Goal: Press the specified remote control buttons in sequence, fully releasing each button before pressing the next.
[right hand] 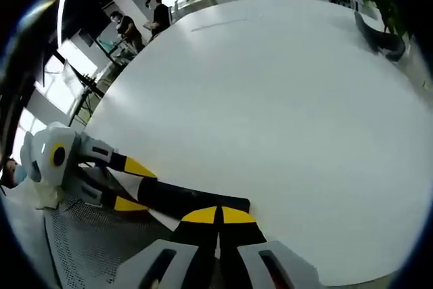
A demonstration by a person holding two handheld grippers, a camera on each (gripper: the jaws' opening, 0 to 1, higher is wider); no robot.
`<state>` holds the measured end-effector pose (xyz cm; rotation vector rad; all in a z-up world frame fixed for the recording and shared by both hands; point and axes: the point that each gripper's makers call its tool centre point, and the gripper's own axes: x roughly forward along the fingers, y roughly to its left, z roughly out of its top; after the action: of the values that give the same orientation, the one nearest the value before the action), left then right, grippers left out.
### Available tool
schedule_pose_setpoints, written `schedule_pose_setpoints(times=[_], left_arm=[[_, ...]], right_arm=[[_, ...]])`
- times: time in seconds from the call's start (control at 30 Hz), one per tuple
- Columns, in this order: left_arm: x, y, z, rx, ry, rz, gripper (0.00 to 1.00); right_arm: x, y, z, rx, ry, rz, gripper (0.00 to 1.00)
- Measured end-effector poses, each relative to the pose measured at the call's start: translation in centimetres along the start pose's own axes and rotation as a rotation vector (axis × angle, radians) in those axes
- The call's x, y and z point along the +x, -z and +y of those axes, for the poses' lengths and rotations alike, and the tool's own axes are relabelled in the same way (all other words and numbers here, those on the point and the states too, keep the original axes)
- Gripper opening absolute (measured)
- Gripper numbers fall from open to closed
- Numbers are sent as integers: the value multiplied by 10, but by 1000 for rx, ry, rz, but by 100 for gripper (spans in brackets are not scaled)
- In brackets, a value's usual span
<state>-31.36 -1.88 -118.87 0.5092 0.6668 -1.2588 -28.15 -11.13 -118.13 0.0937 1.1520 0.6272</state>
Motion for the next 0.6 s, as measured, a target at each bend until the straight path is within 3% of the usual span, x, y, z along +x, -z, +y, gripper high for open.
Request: schedule_pose_setpoints(times=[0.6], left_arm=[[4,-2,2,14,4,-8,24]], right_arm=[[-2,-1,-1,-16,10,7,0]])
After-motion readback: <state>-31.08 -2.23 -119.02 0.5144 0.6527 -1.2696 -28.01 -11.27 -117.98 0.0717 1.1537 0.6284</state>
